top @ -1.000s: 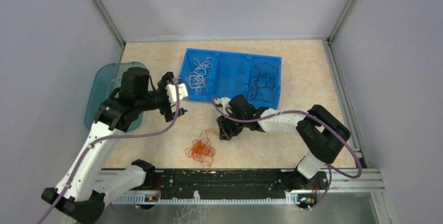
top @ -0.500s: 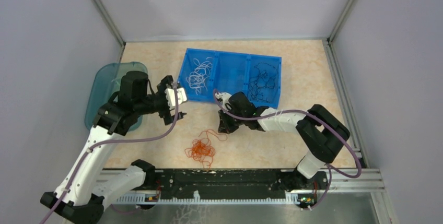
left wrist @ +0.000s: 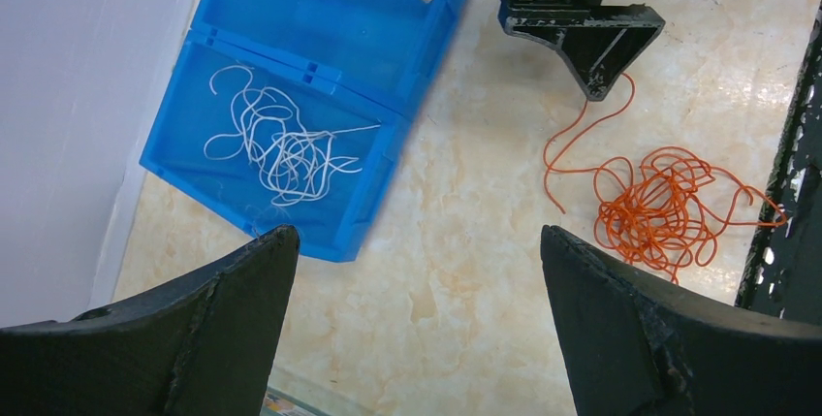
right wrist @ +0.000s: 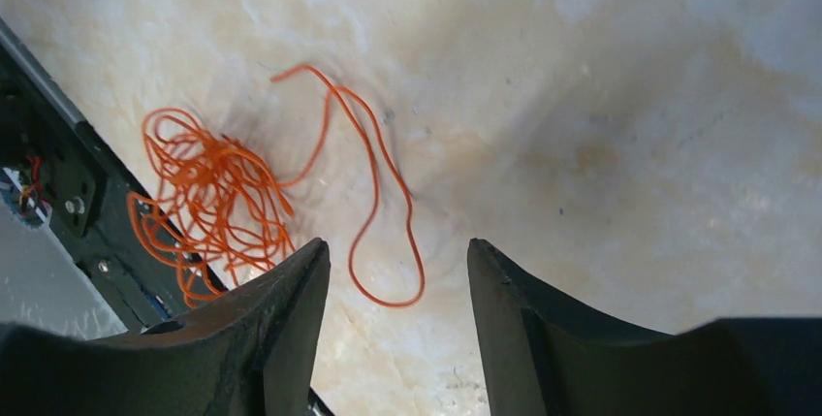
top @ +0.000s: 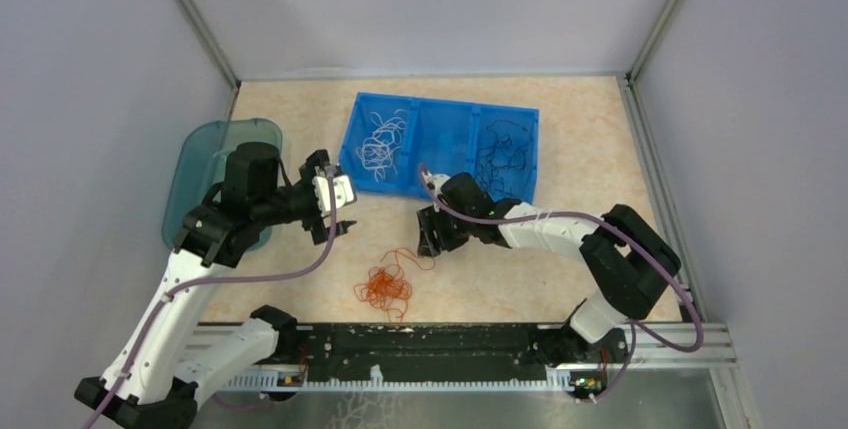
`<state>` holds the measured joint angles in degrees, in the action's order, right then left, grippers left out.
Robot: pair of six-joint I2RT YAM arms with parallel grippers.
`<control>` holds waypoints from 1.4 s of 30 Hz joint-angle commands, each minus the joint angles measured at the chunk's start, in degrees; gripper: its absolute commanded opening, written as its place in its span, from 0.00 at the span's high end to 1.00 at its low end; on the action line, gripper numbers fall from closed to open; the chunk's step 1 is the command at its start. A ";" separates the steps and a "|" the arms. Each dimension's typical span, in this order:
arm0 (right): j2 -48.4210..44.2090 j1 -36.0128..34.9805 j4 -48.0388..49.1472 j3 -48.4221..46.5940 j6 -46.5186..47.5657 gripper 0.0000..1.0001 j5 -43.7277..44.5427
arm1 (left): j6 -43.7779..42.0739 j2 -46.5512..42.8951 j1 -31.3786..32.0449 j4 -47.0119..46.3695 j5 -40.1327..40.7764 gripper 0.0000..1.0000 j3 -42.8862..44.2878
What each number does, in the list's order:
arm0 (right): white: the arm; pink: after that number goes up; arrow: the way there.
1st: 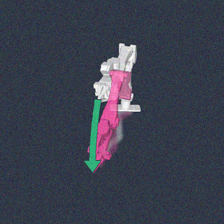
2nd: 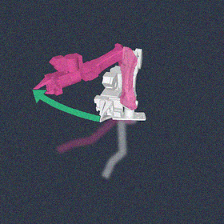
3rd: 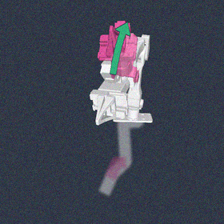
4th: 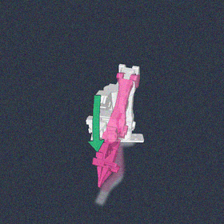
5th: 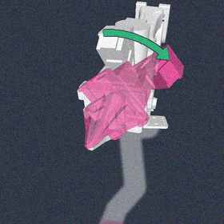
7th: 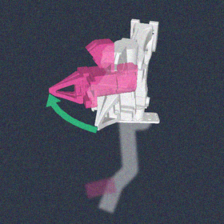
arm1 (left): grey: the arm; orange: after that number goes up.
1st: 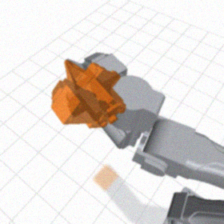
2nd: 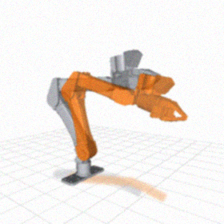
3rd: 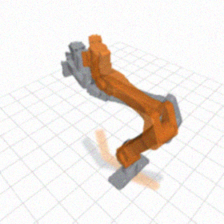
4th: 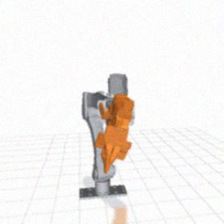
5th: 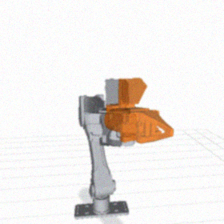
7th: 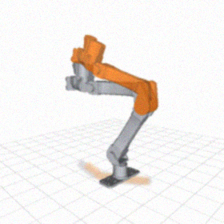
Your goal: Untangle the cables
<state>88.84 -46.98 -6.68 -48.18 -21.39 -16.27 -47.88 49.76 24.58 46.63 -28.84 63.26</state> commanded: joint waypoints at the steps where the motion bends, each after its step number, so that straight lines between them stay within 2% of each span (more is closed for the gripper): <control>1: -1.15 0.07 2.37 4.16 -7.29 0.44 0.31 | -1.51 -0.50 -0.33 -0.37 -2.10 0.00 0.66; 4: -1.32 0.05 6.16 6.36 -9.28 0.46 -0.82 | -1.65 -0.39 -0.32 -0.32 -2.38 0.00 0.85; 10: 0.78 0.05 15.32 9.30 -15.50 0.62 -4.44 | -1.83 -0.66 -0.32 -0.38 -2.65 0.00 0.94; 16: 2.04 0.14 22.29 11.20 -20.68 0.83 -6.87 | -2.64 -1.15 -0.32 0.03 -2.39 0.00 1.05; 19: 0.12 0.37 22.16 10.71 -20.50 1.00 -6.27 | -2.30 -1.25 -0.35 -0.07 -2.82 0.00 0.87; 23: -6.07 0.62 23.69 8.46 -17.72 1.00 -6.15 | 2.86 -2.58 -0.36 -2.65 -4.64 0.00 -1.09; 30: -14.56 0.19 25.14 -0.51 -16.12 1.00 -10.80 | 17.62 -10.53 -0.32 -15.80 -11.99 0.00 -9.51; 34: -17.23 -0.16 27.36 -3.08 -16.86 1.00 -13.58 | 19.51 -12.18 -0.32 -17.84 -15.52 0.00 -12.11; 42: -17.52 -1.40 32.36 -6.63 -19.54 1.00 -18.73 | 21.52 -13.53 -0.35 -26.68 -16.03 0.00 -15.91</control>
<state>71.96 -47.20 19.97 -51.11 -39.24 -30.85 -29.02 36.93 24.58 27.29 -42.00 48.82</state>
